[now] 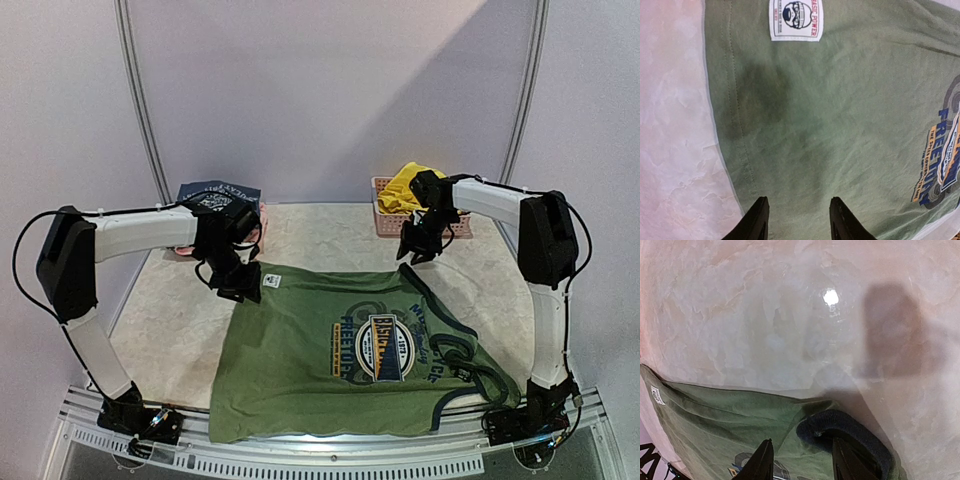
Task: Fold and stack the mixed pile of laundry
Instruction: Smooth out the flattened tank top at the center of the board.
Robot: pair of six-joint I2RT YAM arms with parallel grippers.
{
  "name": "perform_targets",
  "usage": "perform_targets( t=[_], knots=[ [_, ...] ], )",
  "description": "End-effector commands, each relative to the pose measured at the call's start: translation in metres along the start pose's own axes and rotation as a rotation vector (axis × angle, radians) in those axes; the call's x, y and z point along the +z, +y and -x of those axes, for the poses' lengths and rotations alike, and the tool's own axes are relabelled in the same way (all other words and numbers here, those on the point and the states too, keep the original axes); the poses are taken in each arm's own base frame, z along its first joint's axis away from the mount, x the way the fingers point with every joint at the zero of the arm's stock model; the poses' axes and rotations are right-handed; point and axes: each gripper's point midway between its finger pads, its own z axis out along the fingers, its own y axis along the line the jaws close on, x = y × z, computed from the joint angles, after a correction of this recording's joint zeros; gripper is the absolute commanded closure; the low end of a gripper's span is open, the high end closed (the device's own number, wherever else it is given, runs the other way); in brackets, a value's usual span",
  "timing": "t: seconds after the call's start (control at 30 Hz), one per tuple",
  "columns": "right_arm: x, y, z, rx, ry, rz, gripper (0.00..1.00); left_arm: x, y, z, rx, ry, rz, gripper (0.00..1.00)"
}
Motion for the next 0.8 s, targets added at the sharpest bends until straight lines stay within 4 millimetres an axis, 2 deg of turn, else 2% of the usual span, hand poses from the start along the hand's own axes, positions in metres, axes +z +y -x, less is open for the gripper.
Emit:
perform_targets(
  t=[0.0, 0.33, 0.5, 0.77],
  knots=[
    [0.013, -0.002, -0.001, -0.019, 0.039, -0.002, 0.61, 0.009, 0.005, -0.002, -0.023, 0.018, 0.004, 0.59],
    [0.019, 0.002, -0.005, -0.008, 0.069, 0.025, 0.66, 0.017, 0.005, -0.001, -0.041, 0.022, -0.001, 0.60],
    [0.024, 0.002, -0.004, -0.006, 0.083, 0.026, 0.72, 0.021, 0.006, -0.002, -0.044, 0.029, 0.001, 0.60],
    [0.022, 0.002, -0.003, -0.013, 0.084, 0.022, 0.96, 0.029, 0.011, -0.009, -0.061, 0.040, 0.006, 0.61]
  ],
)
